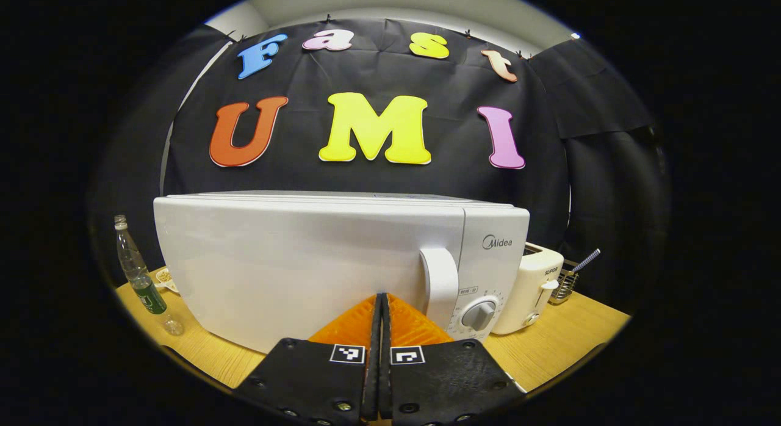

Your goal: Open the microwave oven with the left hand, put the food in, and close the microwave oven.

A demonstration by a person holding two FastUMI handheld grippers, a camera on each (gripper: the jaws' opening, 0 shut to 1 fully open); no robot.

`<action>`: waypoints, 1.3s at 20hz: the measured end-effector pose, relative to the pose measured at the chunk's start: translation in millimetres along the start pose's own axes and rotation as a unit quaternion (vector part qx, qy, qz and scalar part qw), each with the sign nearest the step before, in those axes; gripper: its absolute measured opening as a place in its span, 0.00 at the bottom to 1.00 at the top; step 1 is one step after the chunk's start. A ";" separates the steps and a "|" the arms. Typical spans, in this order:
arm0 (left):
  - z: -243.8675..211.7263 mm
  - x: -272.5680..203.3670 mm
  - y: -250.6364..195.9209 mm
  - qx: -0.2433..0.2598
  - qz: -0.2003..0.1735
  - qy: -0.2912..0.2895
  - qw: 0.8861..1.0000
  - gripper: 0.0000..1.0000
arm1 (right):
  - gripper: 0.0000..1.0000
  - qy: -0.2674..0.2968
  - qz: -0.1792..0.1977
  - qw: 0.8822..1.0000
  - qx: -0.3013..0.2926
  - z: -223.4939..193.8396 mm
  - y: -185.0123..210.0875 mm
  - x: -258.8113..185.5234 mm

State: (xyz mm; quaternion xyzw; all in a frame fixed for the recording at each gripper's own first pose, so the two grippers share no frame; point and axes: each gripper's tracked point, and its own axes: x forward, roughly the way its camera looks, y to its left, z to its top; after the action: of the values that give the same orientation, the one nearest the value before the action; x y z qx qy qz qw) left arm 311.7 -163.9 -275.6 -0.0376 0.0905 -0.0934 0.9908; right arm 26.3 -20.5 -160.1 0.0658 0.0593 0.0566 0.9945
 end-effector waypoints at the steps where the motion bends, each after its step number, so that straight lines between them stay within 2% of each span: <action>1: -0.4 -0.5 -0.1 -0.004 -0.003 0.001 1.000 0.01 | 0.90 0.002 0.000 1.000 0.000 -0.5 0.2 -0.8; 4: 0.3 -0.1 2.2 0.012 -0.004 0.006 1.000 0.01 | 0.90 -0.002 -0.008 1.000 -0.005 5.3 0.9 -9.7; 5: -1.8 -0.6 2.8 0.012 -0.004 0.012 1.000 0.01 | 1.00 -0.004 -0.012 1.000 -0.009 7.0 1.8 -13.5; 6: -9.5 -2.1 2.4 0.005 -0.004 0.032 0.999 0.01 | 0.89 -0.006 -0.012 1.000 -0.012 9.8 4.4 -17.5; 9: -9.7 -31.0 7.5 -0.006 0.015 0.055 0.998 0.00 | 0.90 -0.014 -0.013 1.000 -0.023 16.8 12.5 -33.6; 12: 20.6 -72.1 10.2 -0.021 0.024 0.034 0.999 0.00 | 0.90 -0.021 -0.010 0.999 -0.028 24.3 20.8 -51.3; 13: 31.6 -94.8 6.9 -0.025 0.020 0.028 0.999 0.08 | 0.90 -0.025 -0.011 0.999 -0.031 27.6 22.9 -57.7; 14: 44.6 -113.2 6.1 -0.023 0.018 0.018 0.999 0.24 | 0.90 -0.029 -0.013 0.999 -0.033 31.6 24.4 -63.1; 15: 55.8 -132.4 9.2 -0.016 0.021 0.010 1.000 0.10 | 1.00 -0.034 -0.012 0.999 -0.034 34.8 27.3 -69.0; 16: 67.8 -152.1 12.9 -0.011 0.024 0.001 1.000 0.10 | 0.90 -0.039 -0.013 0.999 -0.034 38.5 29.7 -73.9; 20: 109.8 -225.1 34.8 0.002 0.036 -0.026 0.999 0.10 | 0.89 -0.049 -0.013 0.998 -0.042 48.1 42.0 -83.6; 22: 109.3 -256.7 48.7 0.006 0.047 -0.023 0.999 0.10 | 0.89 -0.049 -0.013 0.997 -0.050 51.4 47.7 -82.4; 23: 109.8 -269.7 52.1 0.009 0.041 -0.014 0.999 0.14 | 1.00 -0.049 -0.015 0.997 -0.052 52.7 49.1 -81.2; 24: 109.1 -286.1 54.0 0.008 0.036 -0.005 0.999 0.36 | 1.00 -0.050 -0.019 0.997 -0.051 54.9 49.6 -79.3; 26: 117.2 -311.5 67.9 0.005 0.047 -0.013 0.999 0.92 | 1.00 -0.051 -0.024 0.997 -0.049 55.7 51.6 -76.6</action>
State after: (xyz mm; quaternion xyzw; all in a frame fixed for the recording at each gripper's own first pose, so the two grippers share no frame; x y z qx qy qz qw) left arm 44.6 -30.9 -113.2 -0.0292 0.0792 -0.0468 0.9953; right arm -47.7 14.1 -89.7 0.0186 0.0073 0.0323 0.9993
